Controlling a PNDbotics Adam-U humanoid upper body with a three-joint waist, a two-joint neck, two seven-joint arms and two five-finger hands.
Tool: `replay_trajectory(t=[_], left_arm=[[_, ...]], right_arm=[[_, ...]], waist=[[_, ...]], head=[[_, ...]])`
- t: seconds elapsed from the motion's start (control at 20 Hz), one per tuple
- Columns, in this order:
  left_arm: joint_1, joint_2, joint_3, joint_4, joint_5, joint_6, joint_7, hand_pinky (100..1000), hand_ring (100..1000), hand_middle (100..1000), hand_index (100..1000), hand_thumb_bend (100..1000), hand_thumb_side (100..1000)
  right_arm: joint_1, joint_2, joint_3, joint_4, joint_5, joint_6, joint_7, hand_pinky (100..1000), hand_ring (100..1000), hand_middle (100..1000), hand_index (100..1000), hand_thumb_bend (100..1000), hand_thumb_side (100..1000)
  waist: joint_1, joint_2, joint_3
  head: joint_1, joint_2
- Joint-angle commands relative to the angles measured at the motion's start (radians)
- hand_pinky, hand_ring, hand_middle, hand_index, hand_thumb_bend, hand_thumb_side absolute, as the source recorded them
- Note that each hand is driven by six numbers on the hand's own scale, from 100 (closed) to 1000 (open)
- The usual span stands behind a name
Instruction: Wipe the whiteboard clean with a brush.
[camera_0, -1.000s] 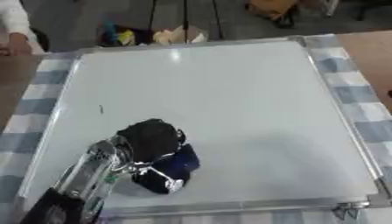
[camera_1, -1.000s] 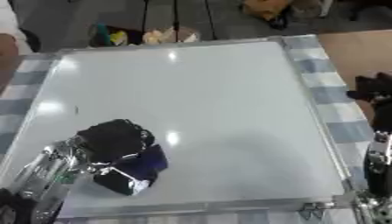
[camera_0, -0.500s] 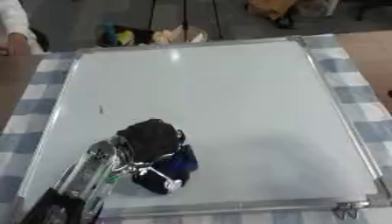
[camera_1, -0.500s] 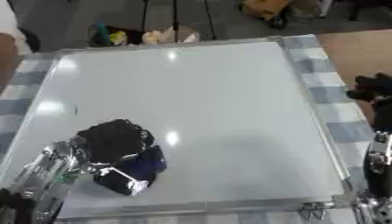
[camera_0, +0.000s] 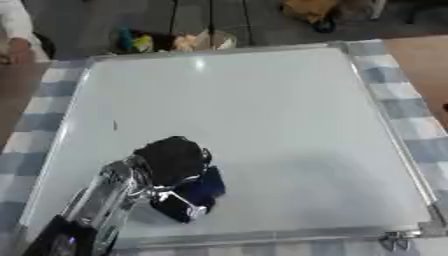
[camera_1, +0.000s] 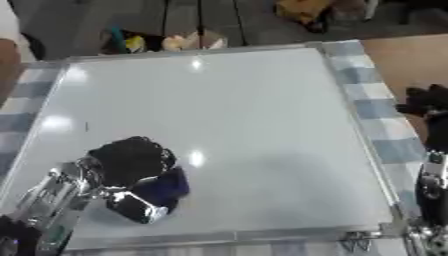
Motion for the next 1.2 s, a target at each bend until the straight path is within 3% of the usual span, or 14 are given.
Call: replay_trajectory(t=[0.05,0.65,1.2], left_arm=[[-0.021,0.027,0.006,-0.019,0.004,-0.086,-0.080,395,508,448,374,100,616],[-0.050,0.084,0.047,-0.053,0.080,-0.038,-0.085,373,493,428,368,100,602],[-0.066,0.138,0.135,-0.069,0.162,0.049,-0.104,340,474,407,354,100,603]], right_arm=[[-0.007,-0.007,-0.001,-0.020,-0.007,-0.001,0.005,630,746,599,803,100,778],[-0.006,-0.003,-0.001,-0.020,-0.004,0.001,0.008,631,747,597,804,100,778],[-0.007,0.003,-0.001,-0.020,0.000,0.001,0.009,631,747,596,804,100,776]], waist=[[-0.004,-0.016,-0.002],[-0.004,-0.015,-0.003],[-0.006,-0.011,-0.004]], head=[[0.000,-0.010],[-0.004,-0.010],[-0.006,-0.020]])
